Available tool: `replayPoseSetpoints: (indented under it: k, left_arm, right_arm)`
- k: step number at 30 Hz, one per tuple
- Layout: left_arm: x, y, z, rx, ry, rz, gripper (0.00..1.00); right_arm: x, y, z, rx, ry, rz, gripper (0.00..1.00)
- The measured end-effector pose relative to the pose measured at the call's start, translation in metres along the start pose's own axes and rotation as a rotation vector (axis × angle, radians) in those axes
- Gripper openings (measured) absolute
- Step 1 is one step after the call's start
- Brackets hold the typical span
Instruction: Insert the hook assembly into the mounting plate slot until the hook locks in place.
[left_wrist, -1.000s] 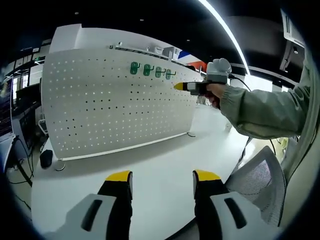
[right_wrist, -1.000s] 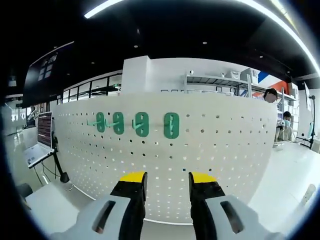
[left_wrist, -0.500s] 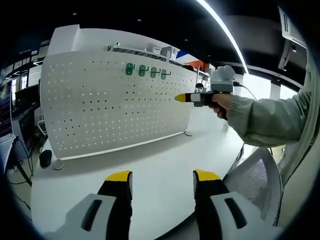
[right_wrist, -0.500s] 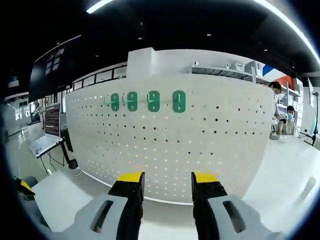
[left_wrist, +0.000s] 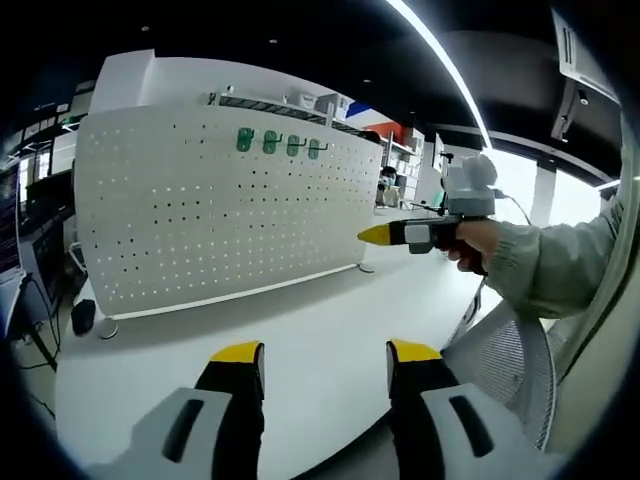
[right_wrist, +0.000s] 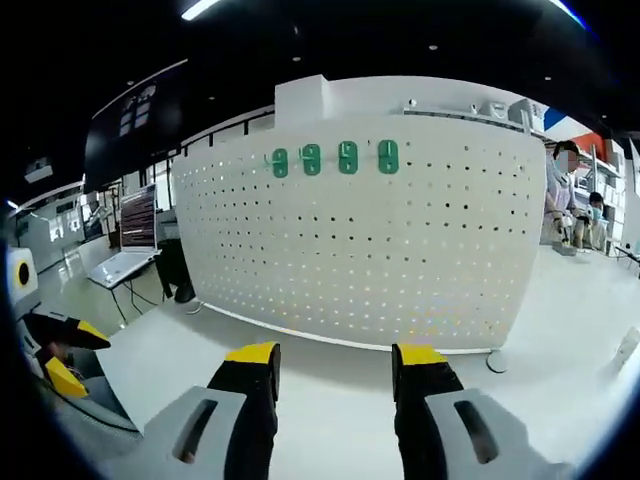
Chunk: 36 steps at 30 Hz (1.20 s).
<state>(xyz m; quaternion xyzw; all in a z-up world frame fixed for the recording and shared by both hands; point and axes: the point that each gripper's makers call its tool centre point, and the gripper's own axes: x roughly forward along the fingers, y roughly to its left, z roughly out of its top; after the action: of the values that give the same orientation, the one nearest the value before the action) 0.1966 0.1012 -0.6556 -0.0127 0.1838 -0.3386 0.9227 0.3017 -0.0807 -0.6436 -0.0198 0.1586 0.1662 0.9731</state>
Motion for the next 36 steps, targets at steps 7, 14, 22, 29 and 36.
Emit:
replayPoseSetpoints:
  k: [7,14,22,29,36]
  left_arm:
    - [0.005,-0.007,-0.002,0.004,0.007,-0.010,0.51]
    - [0.004,-0.005,-0.005,0.022,0.006,0.011,0.51]
    - [0.002,-0.006,-0.007,0.062,-0.003,0.037,0.50]
    - [-0.003,-0.008,-0.009,0.061,-0.002,0.054,0.50]
    - [-0.007,-0.006,-0.007,0.067,-0.025,0.089,0.50]
  right_arm:
    - [-0.034,0.024,-0.009,0.005,0.009,0.062,0.45]
    - [-0.061,0.046,-0.024,0.037,0.023,0.115,0.46]
    - [-0.072,0.063,-0.039,0.053,0.025,0.152,0.47]
    - [-0.083,0.067,-0.039,0.073,0.009,0.168,0.48]
    - [-0.090,0.076,-0.035,0.054,-0.042,0.199,0.47]
